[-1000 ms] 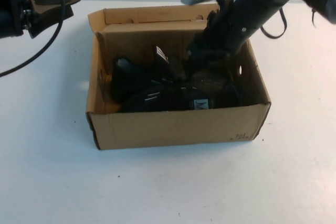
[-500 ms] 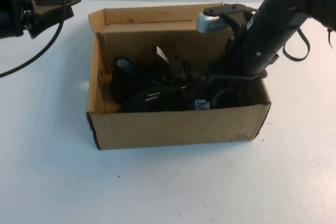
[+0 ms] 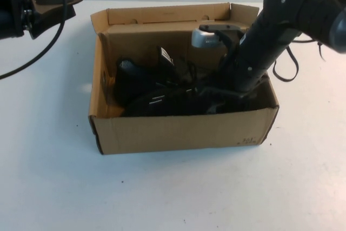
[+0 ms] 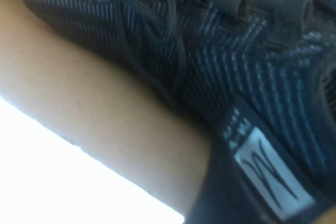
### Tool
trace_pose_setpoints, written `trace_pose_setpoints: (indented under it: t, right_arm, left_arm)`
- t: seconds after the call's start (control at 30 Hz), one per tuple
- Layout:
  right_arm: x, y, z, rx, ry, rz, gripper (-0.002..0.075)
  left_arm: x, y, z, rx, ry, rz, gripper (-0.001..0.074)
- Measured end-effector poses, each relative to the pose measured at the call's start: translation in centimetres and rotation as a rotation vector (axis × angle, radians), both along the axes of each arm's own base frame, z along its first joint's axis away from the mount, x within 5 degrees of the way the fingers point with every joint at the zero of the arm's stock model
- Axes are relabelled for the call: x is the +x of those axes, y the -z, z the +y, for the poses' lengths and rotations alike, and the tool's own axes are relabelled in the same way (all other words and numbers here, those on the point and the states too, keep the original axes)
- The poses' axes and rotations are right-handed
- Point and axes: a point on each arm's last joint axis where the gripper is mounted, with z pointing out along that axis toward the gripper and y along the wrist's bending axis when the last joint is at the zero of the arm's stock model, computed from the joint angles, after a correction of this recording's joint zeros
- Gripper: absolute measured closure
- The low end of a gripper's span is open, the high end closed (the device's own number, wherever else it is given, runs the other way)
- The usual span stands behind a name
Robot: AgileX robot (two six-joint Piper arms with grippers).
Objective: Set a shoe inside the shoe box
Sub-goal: Place the shoe in the shoe box
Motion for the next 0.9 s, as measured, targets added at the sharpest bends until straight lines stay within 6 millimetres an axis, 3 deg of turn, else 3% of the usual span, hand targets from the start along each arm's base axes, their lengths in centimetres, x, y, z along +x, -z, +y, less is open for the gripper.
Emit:
trace_pose_setpoints:
  t: [0.1, 0.2, 0.3, 0.67, 0.8, 0.9]
  right_arm:
    - [0.2, 0.8, 0.4, 0.025, -0.013, 0.024, 0.0415]
    - [0.2, 1.0, 0.8, 0.068, -0.04, 0.035, 0.0625]
    - [0.1, 0.8, 1.2, 0.108, -0.055, 0.037, 0.0706]
    - [0.8, -2.8, 2.2, 0.271, 0.005, 0.02, 0.0732]
    - [1.6, -2.8, 1.1, 0.289, 0.07, 0.047, 0.0732]
    - [2.1, -1.7, 0.8, 0.288, 0.101, 0.085, 0.0732]
  left_arm:
    - [0.0, -0.1, 0.0, -0.006, -0.002, -0.001, 0.0303]
    - [0.0, -0.1, 0.0, -0.011, -0.004, -0.001, 0.0303]
    - [0.0, -0.1, 0.0, -0.012, -0.005, -0.002, 0.0303]
    - [0.0, -0.1, 0.0, -0.014, -0.005, -0.002, 0.0303]
    - [0.0, -0.1, 0.0, -0.014, -0.005, -0.002, 0.0303]
    - [0.0, -0.1, 0.0, -0.014, -0.005, -0.002, 0.0303]
